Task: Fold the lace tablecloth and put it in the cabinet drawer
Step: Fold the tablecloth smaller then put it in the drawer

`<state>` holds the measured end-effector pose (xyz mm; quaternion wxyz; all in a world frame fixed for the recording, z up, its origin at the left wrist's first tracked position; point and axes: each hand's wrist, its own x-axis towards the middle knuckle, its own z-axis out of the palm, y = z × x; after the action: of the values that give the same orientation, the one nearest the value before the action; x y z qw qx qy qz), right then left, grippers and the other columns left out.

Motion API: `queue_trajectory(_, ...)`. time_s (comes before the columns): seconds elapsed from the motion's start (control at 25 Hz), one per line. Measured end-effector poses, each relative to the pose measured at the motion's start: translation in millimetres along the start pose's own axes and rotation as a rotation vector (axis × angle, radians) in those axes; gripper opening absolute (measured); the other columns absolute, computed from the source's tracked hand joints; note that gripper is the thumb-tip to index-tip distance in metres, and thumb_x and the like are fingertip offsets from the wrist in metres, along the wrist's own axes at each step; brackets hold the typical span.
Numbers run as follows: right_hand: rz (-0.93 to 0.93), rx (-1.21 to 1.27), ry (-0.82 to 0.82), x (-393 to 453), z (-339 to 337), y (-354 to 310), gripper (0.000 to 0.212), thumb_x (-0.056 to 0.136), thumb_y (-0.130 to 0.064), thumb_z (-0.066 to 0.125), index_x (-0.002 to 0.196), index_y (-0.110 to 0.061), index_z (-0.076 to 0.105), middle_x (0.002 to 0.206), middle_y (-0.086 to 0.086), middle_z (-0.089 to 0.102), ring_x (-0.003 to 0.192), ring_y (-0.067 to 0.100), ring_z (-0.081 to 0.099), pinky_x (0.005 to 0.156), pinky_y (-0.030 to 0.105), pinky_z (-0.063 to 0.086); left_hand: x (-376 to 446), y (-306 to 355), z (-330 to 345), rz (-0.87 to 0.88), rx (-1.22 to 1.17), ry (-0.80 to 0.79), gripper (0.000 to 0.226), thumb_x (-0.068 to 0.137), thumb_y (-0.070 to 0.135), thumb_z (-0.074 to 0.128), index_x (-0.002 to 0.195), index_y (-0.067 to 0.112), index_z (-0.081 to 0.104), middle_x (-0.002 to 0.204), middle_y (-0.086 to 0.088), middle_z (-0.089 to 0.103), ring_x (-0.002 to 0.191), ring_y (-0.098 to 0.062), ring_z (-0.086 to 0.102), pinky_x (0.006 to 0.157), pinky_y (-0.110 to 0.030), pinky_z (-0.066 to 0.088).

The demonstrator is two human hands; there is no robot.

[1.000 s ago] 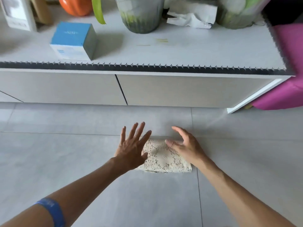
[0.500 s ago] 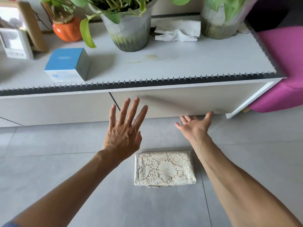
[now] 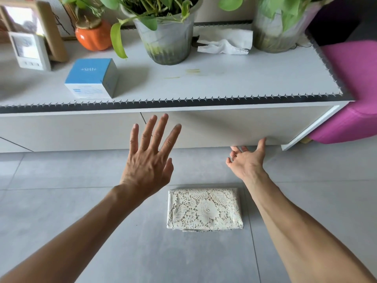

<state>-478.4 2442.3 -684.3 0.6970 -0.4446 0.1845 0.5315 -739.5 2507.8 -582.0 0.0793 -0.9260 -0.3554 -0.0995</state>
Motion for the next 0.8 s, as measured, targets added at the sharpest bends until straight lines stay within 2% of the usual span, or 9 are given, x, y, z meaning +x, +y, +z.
queue_trajectory(0.12, -0.002, -0.040, 0.033, -1.6, -3.1, 2.1, 0.078, 0.069, -0.089, 0.037, 0.096, -0.018, 0.051, 0.094, 0.002, 0.055, 0.063, 0.019, 0.033, 0.066, 0.032, 0.030, 14.6, -3.4, -5.5, -0.016, -0.018, -0.001, 0.094, 0.076, 0.024, 0.065, 0.154, 0.022, 0.013, 0.163, -0.012, 0.007, 0.150, -0.032, 0.007, 0.118, -0.060, 0.008)
queue_trajectory(0.2, -0.006, -0.046, 0.023, -4.9, -10.3, 10.6, 0.086, 0.068, -0.092, 0.032, 0.104, -0.017, 0.052, 0.099, 0.003, 0.053, 0.067, 0.019, 0.038, 0.069, 0.033, 0.032, 18.7, -4.8, -6.8, -0.019, -0.024, -0.022, 0.095, 0.077, 0.026, 0.065, 0.155, 0.022, 0.010, 0.163, -0.012, 0.007, 0.150, -0.032, 0.006, 0.118, -0.059, 0.008)
queue_trajectory(0.32, -0.016, -0.056, 0.012, -11.3, -28.8, 21.0, 0.103, 0.071, -0.092, 0.028, 0.145, -0.020, 0.035, 0.135, 0.007, 0.048, 0.118, 0.023, 0.053, 0.102, 0.045, 0.035, 21.8, -5.2, -9.8, -0.021, -0.024, 0.017, 0.091, 0.078, 0.027, 0.065, 0.154, 0.021, 0.016, 0.161, -0.015, 0.017, 0.148, -0.034, 0.014, 0.118, -0.058, 0.009)
queue_trajectory(0.4, -0.019, -0.155, 0.038, -25.9, -36.5, 27.0, 0.090, 0.082, -0.081, 0.034, 0.149, -0.020, 0.030, 0.141, 0.011, 0.048, 0.124, 0.028, 0.052, 0.104, 0.047, 0.039, 22.3, -3.0, -8.0, 0.035, -0.003, 0.069, 0.078, 0.083, 0.027, 0.061, 0.151, 0.019, 0.026, 0.156, -0.018, 0.028, 0.144, -0.037, 0.024, 0.118, -0.059, 0.013)
queue_trajectory(0.44, -0.078, -0.368, 0.071, -34.7, -40.5, 31.2, 0.078, 0.088, -0.070, 0.042, 0.146, -0.019, 0.034, 0.141, 0.014, 0.050, 0.119, 0.028, 0.054, 0.098, 0.042, 0.044, 21.5, -0.8, -6.4, 0.060, 0.000, 0.063, 0.071, 0.086, 0.026, 0.058, 0.151, 0.018, 0.028, 0.154, -0.018, 0.033, 0.141, -0.037, 0.029, 0.117, -0.058, 0.015)
queue_trajectory(0.52, -0.370, -1.249, 0.103, -48.6, -60.5, 44.1, 0.061, 0.088, -0.053, 0.058, 0.139, -0.022, 0.041, 0.142, 0.008, 0.051, 0.115, 0.024, 0.053, 0.094, 0.037, 0.043, 19.4, 4.1, -3.3, 0.061, -0.022, 0.030, 0.066, 0.092, 0.023, 0.054, 0.151, 0.019, 0.027, 0.149, -0.016, 0.040, 0.137, -0.036, 0.035, 0.118, -0.053, 0.017)
queue_trajectory(0.56, -0.546, -1.711, 0.066, -51.5, -71.8, 51.2, 0.063, 0.085, -0.050, 0.060, 0.139, -0.024, 0.041, 0.143, 0.003, 0.050, 0.119, 0.025, 0.051, 0.097, 0.038, 0.041, 18.9, 4.7, -2.2, 0.052, -0.029, 0.030, 0.065, 0.093, 0.021, 0.053, 0.152, 0.019, 0.026, 0.148, -0.015, 0.041, 0.137, -0.035, 0.036, 0.119, -0.052, 0.016)
queue_trajectory(0.6, -0.601, -1.978, 0.031, -56.3, -77.1, 54.4, 0.068, 0.082, -0.049, 0.061, 0.141, -0.025, 0.038, 0.145, 0.001, 0.048, 0.125, 0.026, 0.048, 0.101, 0.039, 0.040, 18.0, 5.2, -1.6, 0.050, -0.030, 0.025, 0.065, 0.093, 0.020, 0.052, 0.152, 0.018, 0.024, 0.149, -0.015, 0.041, 0.137, -0.035, 0.035, 0.119, -0.051, 0.015)
queue_trajectory(0.8, -0.071, -1.906, -0.102, -57.2, -81.4, 34.9, 0.109, 0.060, -0.051, 0.083, 0.148, -0.022, 0.027, 0.151, 0.006, 0.038, 0.135, 0.025, 0.042, 0.097, 0.031, 0.039, 15.7, 8.0, -4.6, 0.062, -0.014, -0.037, 0.078, 0.087, 0.023, 0.059, 0.153, 0.016, 0.018, 0.152, -0.017, 0.035, 0.140, -0.037, 0.030, 0.118, -0.054, 0.013)
